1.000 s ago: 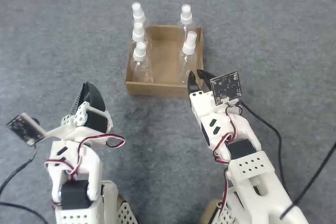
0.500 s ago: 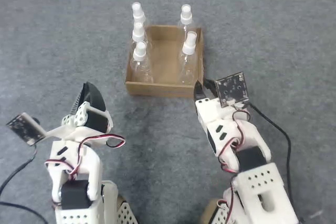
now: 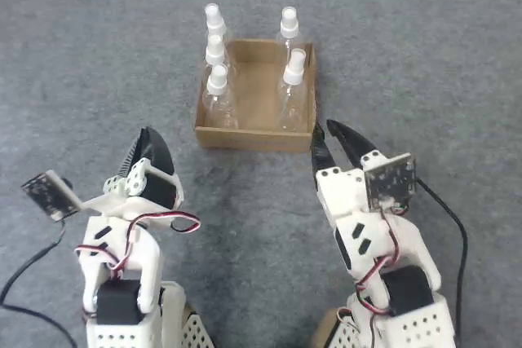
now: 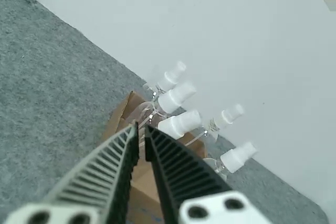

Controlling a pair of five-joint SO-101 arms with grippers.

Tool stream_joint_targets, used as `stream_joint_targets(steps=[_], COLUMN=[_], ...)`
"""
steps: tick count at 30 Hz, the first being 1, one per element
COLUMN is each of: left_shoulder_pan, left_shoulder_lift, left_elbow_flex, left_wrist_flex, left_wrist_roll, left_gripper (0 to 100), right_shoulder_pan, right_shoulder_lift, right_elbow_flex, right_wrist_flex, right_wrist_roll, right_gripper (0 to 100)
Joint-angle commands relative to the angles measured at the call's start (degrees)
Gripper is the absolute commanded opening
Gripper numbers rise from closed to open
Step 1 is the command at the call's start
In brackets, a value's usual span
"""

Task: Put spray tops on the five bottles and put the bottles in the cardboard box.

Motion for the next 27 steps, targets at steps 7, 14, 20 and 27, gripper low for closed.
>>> stream_joint_targets(steps=[7, 14, 20, 27], left_shoulder_pan=[0.4, 0.4, -0.1, 0.3], left_shoulder_lift=[-1.4, -1.4, -1.4, -1.4], left_elbow_flex=[-0.7, -0.3, 3.0, 5.2], left_wrist_flex=[-0.3, -0.4, -5.4, -8.0], left_wrist_roll=[-5.5, -11.3, -16.7, -22.3], left_gripper=[1, 1, 1, 1], right_shoulder_pan=[6.0, 7.5, 9.2, 9.5], right_shoulder_lift=[-8.5, -11.0, -11.0, -11.1], right_elbow_flex=[-0.4, 0.7, 0.5, 0.4], right_wrist_flex=[2.4, 2.4, 2.4, 2.4], right_wrist_roll=[0.2, 0.2, 0.2, 0.2], right_gripper=[2.1, 2.1, 2.1, 2.1])
